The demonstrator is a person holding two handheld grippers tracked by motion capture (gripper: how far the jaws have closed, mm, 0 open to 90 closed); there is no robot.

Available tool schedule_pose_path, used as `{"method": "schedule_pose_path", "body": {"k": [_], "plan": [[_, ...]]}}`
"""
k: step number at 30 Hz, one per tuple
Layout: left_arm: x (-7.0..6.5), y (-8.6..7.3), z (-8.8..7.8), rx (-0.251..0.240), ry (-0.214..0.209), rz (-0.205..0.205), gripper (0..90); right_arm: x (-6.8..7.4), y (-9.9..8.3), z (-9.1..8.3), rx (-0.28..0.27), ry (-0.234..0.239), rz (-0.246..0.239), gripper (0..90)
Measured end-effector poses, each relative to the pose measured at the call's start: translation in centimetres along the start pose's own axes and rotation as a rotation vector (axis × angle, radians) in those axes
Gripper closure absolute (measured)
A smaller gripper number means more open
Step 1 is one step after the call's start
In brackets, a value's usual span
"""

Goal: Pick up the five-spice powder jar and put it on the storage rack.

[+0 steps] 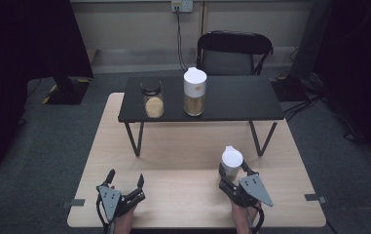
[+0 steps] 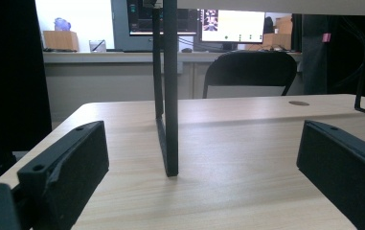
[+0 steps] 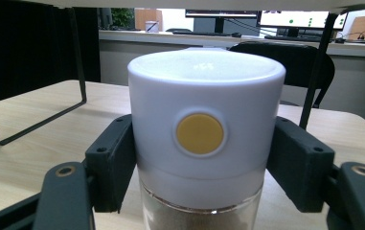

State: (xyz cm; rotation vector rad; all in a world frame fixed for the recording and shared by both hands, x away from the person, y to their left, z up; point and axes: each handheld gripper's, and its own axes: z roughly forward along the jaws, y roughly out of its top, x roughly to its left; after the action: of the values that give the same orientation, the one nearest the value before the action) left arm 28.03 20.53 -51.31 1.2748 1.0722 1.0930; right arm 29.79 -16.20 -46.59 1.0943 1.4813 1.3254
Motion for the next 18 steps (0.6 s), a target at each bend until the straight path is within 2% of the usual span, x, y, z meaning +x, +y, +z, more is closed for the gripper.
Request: {"method": "schedule_pose_path", "body": {"k": [18], "plan": [[0.0,0.0,0.0,-0.001,0.0,-0.001,3.2,0.4,2.3,0.2,-0.023,-0.012,-0.019,29.9]]}}
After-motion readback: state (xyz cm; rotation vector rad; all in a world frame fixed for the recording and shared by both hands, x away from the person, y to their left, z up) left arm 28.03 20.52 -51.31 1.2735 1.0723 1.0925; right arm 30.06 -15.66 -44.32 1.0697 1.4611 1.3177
